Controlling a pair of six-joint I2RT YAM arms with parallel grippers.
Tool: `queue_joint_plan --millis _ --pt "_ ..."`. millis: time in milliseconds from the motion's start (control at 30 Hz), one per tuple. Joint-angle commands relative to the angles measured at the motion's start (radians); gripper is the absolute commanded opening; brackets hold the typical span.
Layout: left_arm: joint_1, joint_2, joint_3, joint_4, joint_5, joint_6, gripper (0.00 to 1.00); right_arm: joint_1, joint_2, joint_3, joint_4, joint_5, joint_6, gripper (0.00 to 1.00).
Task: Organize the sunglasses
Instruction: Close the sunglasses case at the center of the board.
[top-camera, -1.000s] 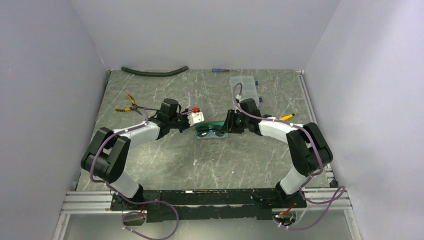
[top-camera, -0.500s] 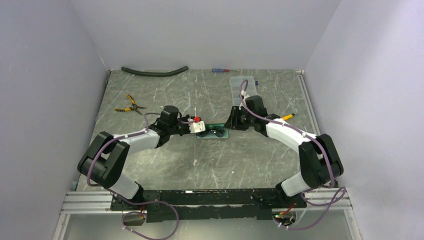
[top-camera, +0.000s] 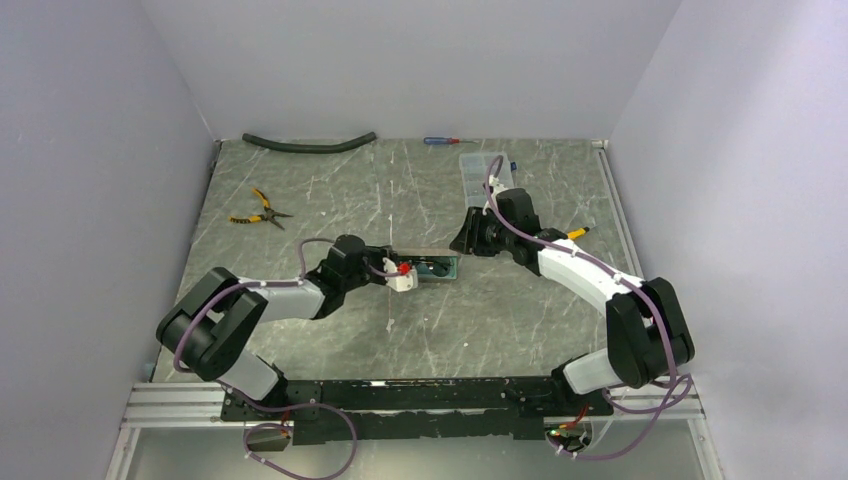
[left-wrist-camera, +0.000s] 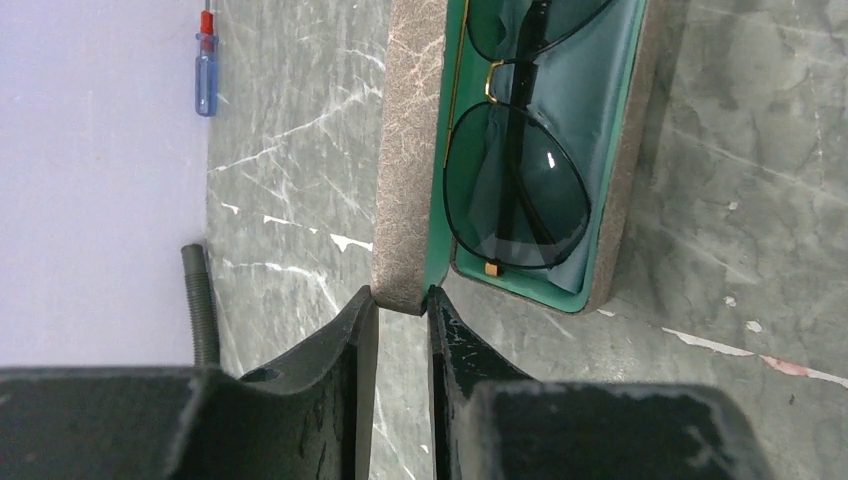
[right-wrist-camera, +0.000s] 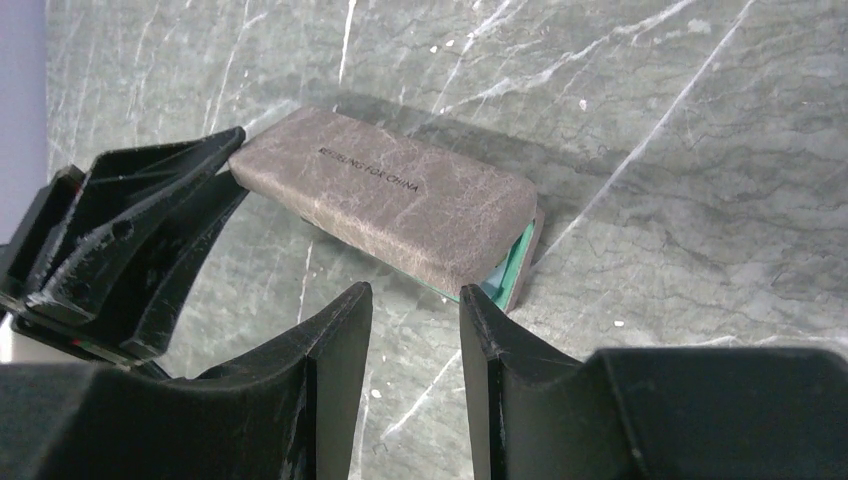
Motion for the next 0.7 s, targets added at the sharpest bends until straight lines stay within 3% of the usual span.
queue_joint_plan --millis 0,233,533,667 --pt "-0.043 0.037 -0.057 0.008 -0.067 0.089 0.11 0.004 0.008 -0.012 0.08 0.004 0.018 0.42" --pt "-0.071 0.027 -0.088 0.004 -0.076 0.103 0.15 0.045 0.05 -0.033 0.108 -0.008 0.045 0.41" --pt "-0.085 -0.016 -0.093 -0.062 -0.06 0.073 0.42 0.068 0.08 -0.058 0.133 -0.017 0.06 0.41" --pt "-0.085 -0.079 -0.072 -0.196 -0.02 0.033 0.5 0.068 0.082 -0.058 0.125 -0.005 0.047 0.41"
